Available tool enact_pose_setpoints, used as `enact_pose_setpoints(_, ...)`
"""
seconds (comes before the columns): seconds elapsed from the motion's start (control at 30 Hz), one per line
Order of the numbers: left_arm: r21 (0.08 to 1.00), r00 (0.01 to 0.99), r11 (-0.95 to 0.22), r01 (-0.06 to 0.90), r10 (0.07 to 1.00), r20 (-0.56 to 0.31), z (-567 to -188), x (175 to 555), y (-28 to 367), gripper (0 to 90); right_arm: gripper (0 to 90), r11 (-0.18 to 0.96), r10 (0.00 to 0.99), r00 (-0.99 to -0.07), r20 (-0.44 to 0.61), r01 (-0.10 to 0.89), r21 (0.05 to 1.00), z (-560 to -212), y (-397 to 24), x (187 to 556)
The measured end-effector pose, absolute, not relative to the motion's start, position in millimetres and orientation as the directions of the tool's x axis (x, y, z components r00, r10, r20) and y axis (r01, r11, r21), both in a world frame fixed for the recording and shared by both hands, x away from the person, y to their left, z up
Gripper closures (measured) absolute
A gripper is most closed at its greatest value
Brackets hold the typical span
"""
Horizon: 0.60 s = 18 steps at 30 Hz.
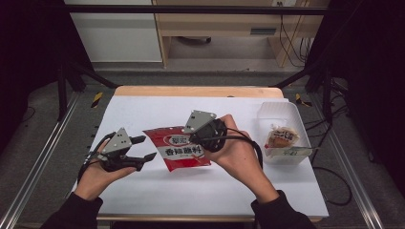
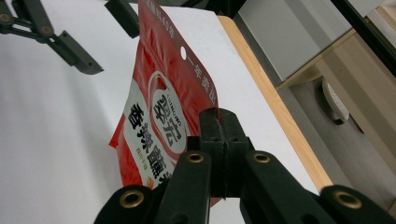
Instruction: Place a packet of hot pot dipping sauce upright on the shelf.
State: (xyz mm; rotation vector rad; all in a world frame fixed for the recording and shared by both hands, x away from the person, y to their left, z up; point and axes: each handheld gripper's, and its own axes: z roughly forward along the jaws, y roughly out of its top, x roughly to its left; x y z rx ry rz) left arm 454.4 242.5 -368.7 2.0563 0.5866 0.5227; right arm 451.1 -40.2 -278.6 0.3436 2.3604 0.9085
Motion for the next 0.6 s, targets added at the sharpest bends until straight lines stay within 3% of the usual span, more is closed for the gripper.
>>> enact_pose_setpoints(0.2, 0.859, 0.807, -0.478, 0.182, 0.572, 0.148, -363, 460, 239, 33.7, 90.0, 0.738, 0.413, -0.803, -0.43, 0.018, 0.674, -275, -35, 449)
enact_pose_setpoints(0.43, 0.863, 0.808, -0.475, 0.173, 0.57, 0.151, -351, 471, 235, 50.3, 90.0, 0.734, 0.41, -0.806, -0.426, 0.014, 0.679, -272, -33, 447)
enact_pose_setpoints(0.6, 0.886, 0.825, -0.43, 0.175, 0.555, 0.105, -346, 485, 238, 46.9, 90.0, 0.73, 0.404, -0.814, -0.418, 0.011, 0.683, -269, -36, 446)
